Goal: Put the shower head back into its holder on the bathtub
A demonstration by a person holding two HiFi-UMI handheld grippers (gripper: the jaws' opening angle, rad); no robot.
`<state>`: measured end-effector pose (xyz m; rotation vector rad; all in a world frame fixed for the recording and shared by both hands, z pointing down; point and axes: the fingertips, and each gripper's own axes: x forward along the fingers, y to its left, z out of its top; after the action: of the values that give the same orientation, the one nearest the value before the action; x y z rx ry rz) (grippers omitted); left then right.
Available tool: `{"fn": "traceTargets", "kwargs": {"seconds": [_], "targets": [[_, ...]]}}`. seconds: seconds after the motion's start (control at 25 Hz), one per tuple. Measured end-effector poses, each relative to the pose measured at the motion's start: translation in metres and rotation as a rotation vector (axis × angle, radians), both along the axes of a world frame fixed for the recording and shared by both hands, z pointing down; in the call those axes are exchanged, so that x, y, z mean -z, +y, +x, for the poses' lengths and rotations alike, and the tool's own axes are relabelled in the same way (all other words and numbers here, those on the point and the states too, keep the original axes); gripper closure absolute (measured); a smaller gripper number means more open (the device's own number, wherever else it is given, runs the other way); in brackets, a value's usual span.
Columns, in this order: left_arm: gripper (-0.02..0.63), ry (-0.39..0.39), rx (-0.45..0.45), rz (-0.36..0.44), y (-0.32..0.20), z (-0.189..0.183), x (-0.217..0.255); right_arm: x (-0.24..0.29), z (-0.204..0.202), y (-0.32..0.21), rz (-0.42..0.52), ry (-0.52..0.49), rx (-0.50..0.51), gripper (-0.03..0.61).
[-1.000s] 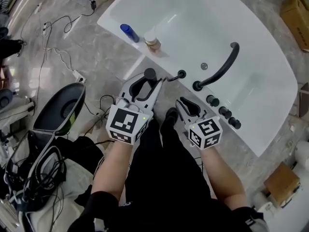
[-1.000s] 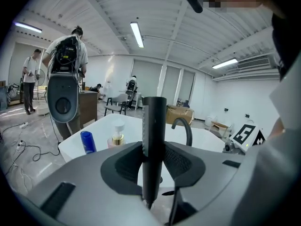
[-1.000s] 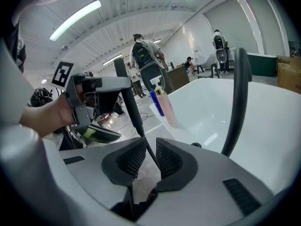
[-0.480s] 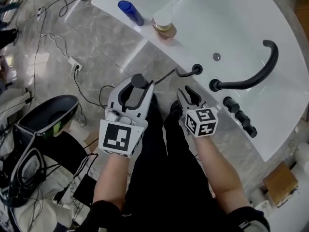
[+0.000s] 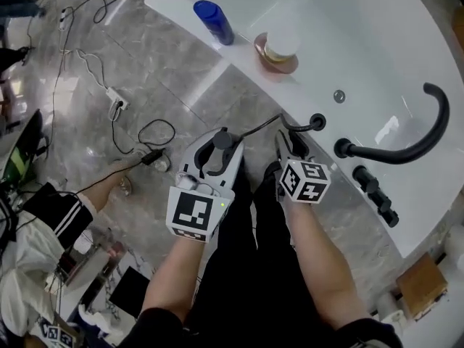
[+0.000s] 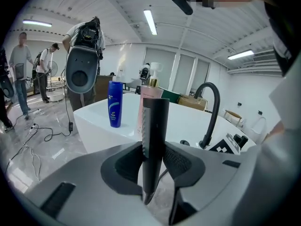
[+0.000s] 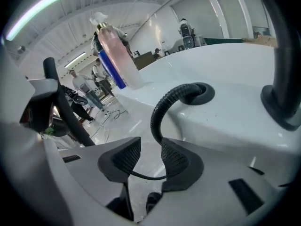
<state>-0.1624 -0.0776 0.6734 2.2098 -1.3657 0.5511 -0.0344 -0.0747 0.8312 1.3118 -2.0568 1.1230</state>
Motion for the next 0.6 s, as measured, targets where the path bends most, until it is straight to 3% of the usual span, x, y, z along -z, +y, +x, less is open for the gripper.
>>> {"fn": "traceTargets", "kwargs": {"seconds": [0.28,0.36,0.6], "targets": [[0.471,0.009,-0.041,0.022,-0.01,0.006,0.003,-0.008,0.002,-0.016,-0.009,0.031,-0.107,0.43],[0.471,0.005,-0.06,0.023,-0.014,0.009,0.004,-0.006,0.003,-0.02,-0.001,0.04,-0.12,0.474],[0.471,0.005,-0.075,0.034,-0.024,0.01,0.03,0.03,-0.004,0.003,-0.013,0.032,-0.041,0.507]]}}
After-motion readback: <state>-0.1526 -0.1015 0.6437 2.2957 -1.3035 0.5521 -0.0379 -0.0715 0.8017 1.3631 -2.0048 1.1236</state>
